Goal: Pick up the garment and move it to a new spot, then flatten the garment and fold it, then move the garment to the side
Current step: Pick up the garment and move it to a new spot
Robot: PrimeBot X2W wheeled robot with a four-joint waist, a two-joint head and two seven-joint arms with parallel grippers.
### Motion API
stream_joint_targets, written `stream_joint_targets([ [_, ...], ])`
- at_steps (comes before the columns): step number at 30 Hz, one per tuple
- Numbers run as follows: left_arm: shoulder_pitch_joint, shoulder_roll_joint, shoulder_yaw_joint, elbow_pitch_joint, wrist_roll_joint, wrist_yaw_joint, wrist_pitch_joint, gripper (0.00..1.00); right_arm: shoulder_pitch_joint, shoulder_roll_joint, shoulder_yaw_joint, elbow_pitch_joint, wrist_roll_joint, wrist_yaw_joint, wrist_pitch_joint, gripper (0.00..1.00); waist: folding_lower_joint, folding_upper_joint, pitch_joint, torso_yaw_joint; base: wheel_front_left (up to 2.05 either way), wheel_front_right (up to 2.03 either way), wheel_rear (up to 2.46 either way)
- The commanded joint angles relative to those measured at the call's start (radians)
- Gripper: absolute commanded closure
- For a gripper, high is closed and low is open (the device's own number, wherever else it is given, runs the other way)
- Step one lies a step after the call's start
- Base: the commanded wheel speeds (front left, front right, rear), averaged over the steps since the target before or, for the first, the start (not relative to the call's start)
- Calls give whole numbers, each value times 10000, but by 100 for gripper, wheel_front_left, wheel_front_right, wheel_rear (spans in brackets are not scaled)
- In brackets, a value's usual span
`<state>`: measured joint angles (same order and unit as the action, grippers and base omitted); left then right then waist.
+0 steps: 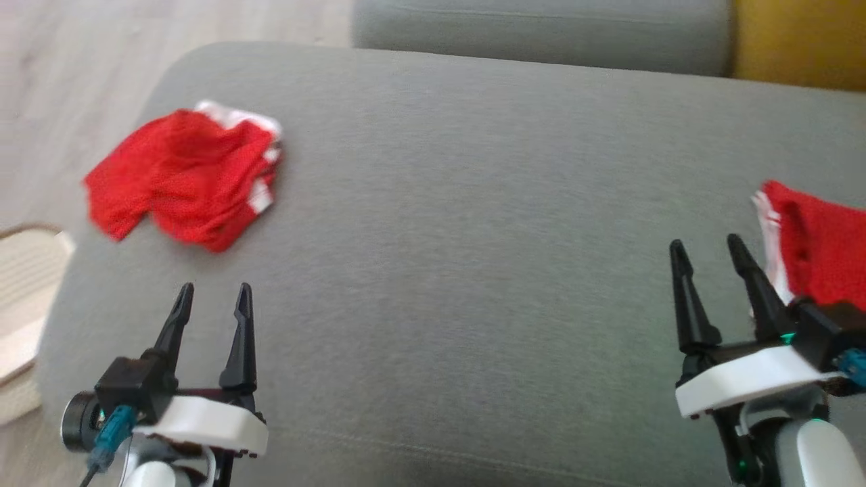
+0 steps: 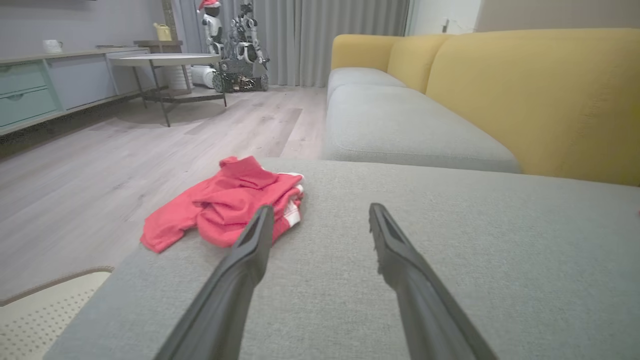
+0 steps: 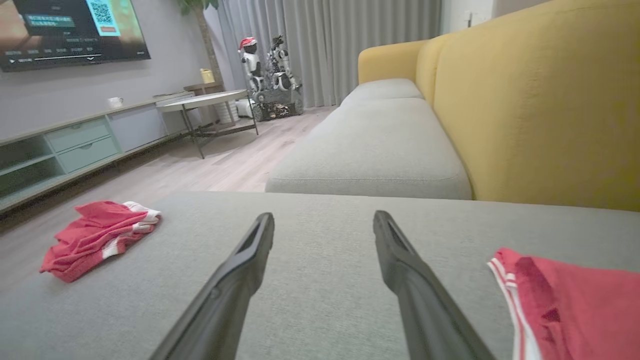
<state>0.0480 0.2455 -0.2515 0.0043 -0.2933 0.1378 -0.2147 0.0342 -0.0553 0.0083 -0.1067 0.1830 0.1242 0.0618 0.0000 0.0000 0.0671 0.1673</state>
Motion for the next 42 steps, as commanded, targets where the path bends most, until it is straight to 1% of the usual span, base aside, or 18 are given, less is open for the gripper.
stream_joint_targets([
  [1, -488, 85, 408, -287, -55, 66, -163, 0, -240, -35, 328, -431, -86, 65, 42, 0, 0, 0, -26, 768, 0, 0, 0],
  [3, -455, 48, 423, -267, -86, 94, -197, 0, -225, -31, 404, -461, -114, 65, 78, 0, 0, 0, -64, 1057, 0, 0, 0],
  [4, -455, 48, 423, -267, -86, 94, -197, 0, -225, -31, 404, -461, -114, 65, 78, 0, 0, 0, -64, 1057, 0, 0, 0],
  [5, -425, 18, 425, -257, -108, 115, -223, 0, -190, -27, 420, -500, -155, 65, 111, 0, 0, 0, -100, 1311, 0, 0, 0],
  [12, -389, 24, 444, -203, -161, 99, -287, 0, -149, -17, 399, -590, -217, 65, 217, 0, 0, 0, -122, 1743, 0, 0, 0],
  [20, -481, 5, 439, -137, -190, 98, -342, 0, -116, -8, 320, -628, -227, 65, 263, 0, 0, 0, -108, 1948, 0, 0, 0],
  [28, -887, -25, 429, -137, -144, 21, -404, 0, -267, -1, 229, -738, -250, 65, 299, 0, 0, 0, 198, 1943, 0, 0, 0],
  [33, -1796, -220, 550, -45, -154, -107, -449, 0, -564, -87, 259, -964, -330, 65, 412, 0, 0, 0, 848, 1760, 0, 0, 0],
  [38, -3408, -486, 731, 211, -149, -480, -466, 0, -1020, -248, 190, -1391, -435, 65, 644, 0, 0, 0, 1932, 1449, 0, 0, 0],
  [42, -5007, -666, 1016, 1063, -218, -843, -468, 0, -1475, -464, 200, -1798, -523, 65, 849, 0, 0, 0, 2864, 1197, 0, 0, 0],
])
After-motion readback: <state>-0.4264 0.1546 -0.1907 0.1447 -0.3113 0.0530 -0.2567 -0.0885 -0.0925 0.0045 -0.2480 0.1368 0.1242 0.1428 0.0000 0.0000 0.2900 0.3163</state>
